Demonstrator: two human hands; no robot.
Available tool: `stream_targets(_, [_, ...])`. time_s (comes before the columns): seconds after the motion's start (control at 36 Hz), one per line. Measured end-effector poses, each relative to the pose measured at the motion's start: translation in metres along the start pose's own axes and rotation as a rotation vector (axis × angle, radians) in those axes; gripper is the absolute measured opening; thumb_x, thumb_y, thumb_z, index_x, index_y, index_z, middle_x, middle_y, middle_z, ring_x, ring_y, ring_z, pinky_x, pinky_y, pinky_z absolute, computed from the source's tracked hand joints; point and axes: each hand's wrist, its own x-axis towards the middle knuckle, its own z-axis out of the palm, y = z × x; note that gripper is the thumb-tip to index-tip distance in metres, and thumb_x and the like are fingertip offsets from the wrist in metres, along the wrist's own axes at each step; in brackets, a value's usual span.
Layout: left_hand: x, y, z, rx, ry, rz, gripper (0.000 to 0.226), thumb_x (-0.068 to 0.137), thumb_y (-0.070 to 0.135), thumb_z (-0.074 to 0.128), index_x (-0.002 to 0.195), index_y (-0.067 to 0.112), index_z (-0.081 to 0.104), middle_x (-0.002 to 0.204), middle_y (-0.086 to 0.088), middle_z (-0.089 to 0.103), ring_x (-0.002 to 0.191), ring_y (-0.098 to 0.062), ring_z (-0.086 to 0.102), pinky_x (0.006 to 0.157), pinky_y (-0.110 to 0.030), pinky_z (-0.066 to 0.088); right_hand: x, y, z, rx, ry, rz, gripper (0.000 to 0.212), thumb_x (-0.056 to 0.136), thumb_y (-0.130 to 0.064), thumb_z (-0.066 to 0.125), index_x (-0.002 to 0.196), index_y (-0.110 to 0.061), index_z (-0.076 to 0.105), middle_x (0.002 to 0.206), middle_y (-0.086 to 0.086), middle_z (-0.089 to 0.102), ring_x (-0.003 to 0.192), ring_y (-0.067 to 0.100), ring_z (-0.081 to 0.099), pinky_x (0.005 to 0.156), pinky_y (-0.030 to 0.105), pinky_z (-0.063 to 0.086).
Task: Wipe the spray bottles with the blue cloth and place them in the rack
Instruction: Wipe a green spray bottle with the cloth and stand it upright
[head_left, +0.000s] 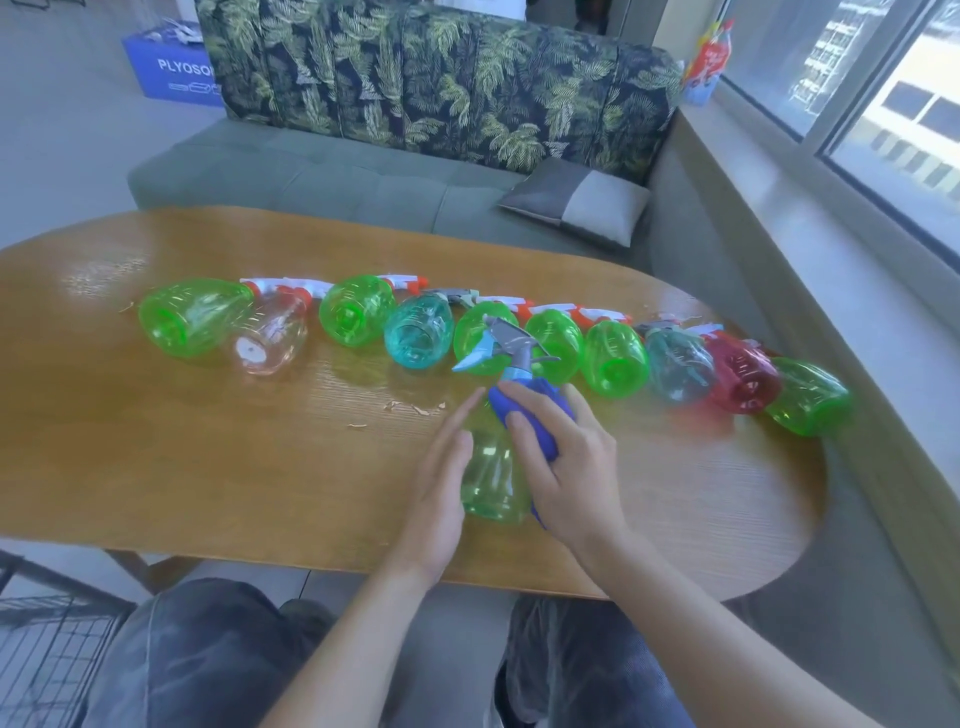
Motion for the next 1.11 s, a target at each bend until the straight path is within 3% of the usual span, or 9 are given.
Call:
stream_targets(0.14, [-0.001, -0.001, -0.005, -0.121, 0.023, -0.039, 0.047, 0.106, 0.055, 0.048, 0.152, 0.048, 0.056, 0.165, 0.02, 0.047, 0.159, -0.012, 0.036, 0.131, -0.059, 0.026, -0.025, 0.006, 0.001, -0.059, -0.058, -0.27, 0.03, 0.105, -0.033, 0.058, 0.131, -0.027, 0.071, 0.098, 0.004, 0.055, 0.075, 0.019, 0.055, 0.064, 0.036, 0.053])
stream_targets(0.31, [0.0, 0.002, -0.006, 0.003, 0.014, 0.018, 0.049, 0.108, 0.039, 0.038, 0.155, 0.037, 0.051, 0.159, 0.034, 0.048, 0.153, 0.011, 0.032, 0.123, -0.023, 0.025, -0.045, 0.011, -0.009, -0.15, -0.192, -0.491, 0.029, 0.106, -0.034, 0.057, 0.134, -0.032, 0.064, 0.086, 0.001, 0.043, 0.072, 0.016, 0.042, 0.046, 0.034, 0.043])
stream_targets(0.42, [-0.001, 0.003, -0.006, 0.027, 0.005, 0.014, 0.049, 0.109, 0.039, 0.036, 0.155, 0.036, 0.051, 0.16, 0.032, 0.048, 0.155, 0.008, 0.031, 0.127, -0.027, 0.023, -0.049, 0.01, -0.018, -0.134, -0.263, -0.571, 0.028, 0.106, -0.035, 0.058, 0.132, -0.031, 0.068, 0.09, -0.001, 0.042, 0.073, 0.016, 0.044, 0.046, 0.032, 0.043])
stream_targets(0.56, [-0.004, 0.005, -0.005, -0.059, -0.027, -0.013, 0.06, 0.102, 0.072, 0.051, 0.156, 0.045, 0.052, 0.166, 0.019, 0.046, 0.16, -0.012, 0.033, 0.132, -0.058, 0.022, -0.038, 0.002, -0.029, 0.121, -0.051, -0.176, 0.028, 0.104, -0.031, 0.058, 0.127, -0.027, 0.073, 0.107, -0.01, 0.061, 0.091, 0.001, 0.059, 0.079, 0.018, 0.048])
stream_targets(0.61, [-0.007, 0.007, -0.005, -0.037, -0.045, 0.007, 0.073, 0.09, 0.08, 0.064, 0.155, 0.049, 0.051, 0.167, 0.021, 0.044, 0.161, -0.01, 0.031, 0.131, -0.06, 0.023, -0.029, -0.003, -0.027, 0.249, 0.042, 0.114, 0.027, 0.102, -0.032, 0.058, 0.124, -0.031, 0.073, 0.107, -0.015, 0.064, 0.098, 0.009, 0.064, 0.084, 0.018, 0.047])
stream_targets(0.69, [-0.008, 0.01, -0.006, 0.004, -0.064, 0.017, 0.075, 0.086, 0.066, 0.076, 0.155, 0.051, 0.05, 0.165, 0.029, 0.042, 0.159, 0.002, 0.027, 0.132, -0.057, 0.021, -0.023, -0.002, -0.022, 0.379, 0.032, 0.345, 0.026, 0.105, -0.032, 0.055, 0.125, -0.036, 0.07, 0.118, -0.017, 0.069, 0.11, 0.018, 0.066, 0.093, 0.03, 0.051])
stream_targets(0.83, [-0.007, 0.01, -0.006, 0.015, -0.072, 0.005, 0.074, 0.086, 0.056, 0.075, 0.154, 0.056, 0.048, 0.164, 0.034, 0.04, 0.157, 0.007, 0.027, 0.131, -0.056, 0.024, -0.028, -0.003, -0.017, 0.424, 0.018, 0.408, 0.026, 0.108, -0.026, 0.054, 0.13, -0.03, 0.067, 0.124, -0.017, 0.07, 0.119, 0.014, 0.064, 0.1, 0.032, 0.051])
stream_targets(0.94, [-0.004, 0.008, -0.005, -0.043, -0.059, -0.001, 0.072, 0.088, 0.057, 0.072, 0.155, 0.061, 0.044, 0.166, 0.035, 0.036, 0.156, 0.009, 0.027, 0.12, -0.025, 0.039, -0.026, -0.005, -0.018, 0.437, 0.037, 0.412, 0.025, 0.108, -0.024, 0.054, 0.128, -0.032, 0.067, 0.124, -0.018, 0.069, 0.119, 0.012, 0.064, 0.1, 0.032, 0.051])
stream_targets(1.11, [-0.002, 0.008, -0.003, 0.037, -0.116, -0.021, 0.058, 0.105, 0.045, 0.048, 0.161, 0.054, 0.035, 0.165, 0.041, 0.031, 0.155, 0.017, 0.02, 0.122, -0.022, 0.02, -0.025, -0.007, -0.019, 0.435, 0.043, 0.393, 0.025, 0.109, -0.025, 0.054, 0.129, -0.035, 0.065, 0.126, -0.019, 0.068, 0.119, 0.013, 0.064, 0.097, 0.03, 0.05])
